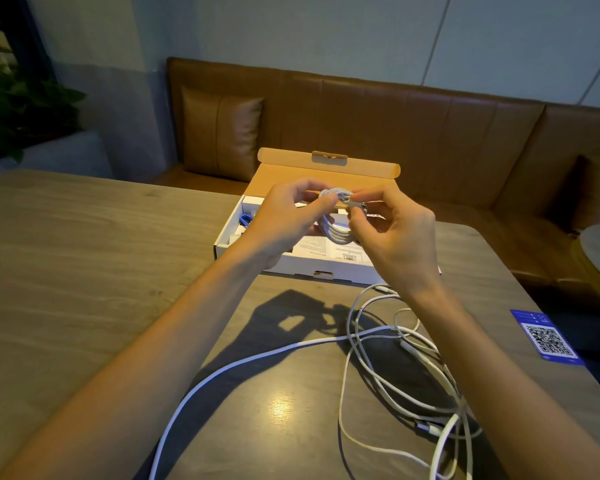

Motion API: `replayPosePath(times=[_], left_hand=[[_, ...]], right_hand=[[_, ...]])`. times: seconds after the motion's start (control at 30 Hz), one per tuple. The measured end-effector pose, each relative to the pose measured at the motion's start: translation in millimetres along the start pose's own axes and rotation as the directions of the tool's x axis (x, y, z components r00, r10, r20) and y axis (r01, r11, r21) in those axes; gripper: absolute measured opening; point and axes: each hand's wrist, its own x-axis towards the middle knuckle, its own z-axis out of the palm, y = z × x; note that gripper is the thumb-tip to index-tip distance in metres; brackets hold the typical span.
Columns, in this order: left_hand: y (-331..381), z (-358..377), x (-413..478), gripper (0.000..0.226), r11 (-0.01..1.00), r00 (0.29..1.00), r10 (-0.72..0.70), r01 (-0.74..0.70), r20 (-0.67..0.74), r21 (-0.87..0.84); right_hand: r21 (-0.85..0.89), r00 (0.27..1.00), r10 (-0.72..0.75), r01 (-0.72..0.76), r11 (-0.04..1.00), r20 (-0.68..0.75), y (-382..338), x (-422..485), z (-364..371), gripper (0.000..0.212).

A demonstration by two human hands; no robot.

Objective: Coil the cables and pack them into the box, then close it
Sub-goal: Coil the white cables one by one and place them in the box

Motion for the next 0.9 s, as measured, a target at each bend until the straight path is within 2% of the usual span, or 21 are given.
replayPosePath(times=[0.07,0.17,0.27,0.37,0.53,0.63,0.7,0.77,0.9], left_hand=[[-4,0,1,0.015,0.999,0.999,-0.031,0.03,-0.023,-0.03],[-12,5,1,0.01,1.0,0.997,0.004,-0.002,-0.077,0.025],[-19,7,3,0.024,0.999,0.997,0.025,-0.023,-0.077,0.028],[-29,5,5,0.026,0.995,0.997,0.035,-0.029,-0.066,0.093],[-43,4,9,0.018,0.979,1.0,0.027,-0.029,0.015,0.203],[-43,4,20,0.031,0.972,0.999,-0.007,-0.005,0.049,0.236],[-38,0,33,0.039,0.961,0.989,-0.08,0.044,0.123,0.272],[-35,-5,48,0.045,0.948,0.97,-0.141,0.076,0.196,0.308],[-39,-11,77,0.051,0.895,0.945,-0.206,0.078,0.252,0.439]], right_hand=[[-0.06,1.0,0.009,-0.008,0.998,0.021,1,0,2,0.012],[-0.107,0.997,0.057,-0.052,0.993,0.05,6,-1,5,0.01],[-0.061,0.989,0.135,-0.131,0.99,0.062,10,0,8,0.009],[-0.006,0.969,0.234,-0.234,0.972,0.076,14,2,8,0.008],[0.0,0.933,0.336,-0.338,0.941,0.126,25,10,5,0.009],[-0.025,0.924,0.36,-0.36,0.932,0.131,31,21,7,0.011],[-0.119,0.924,0.354,-0.339,0.933,0.145,35,33,8,0.011],[-0.179,0.909,0.367,-0.335,0.925,0.198,39,47,11,0.011],[-0.281,0.855,0.416,-0.336,0.899,0.31,56,74,18,0.012]])
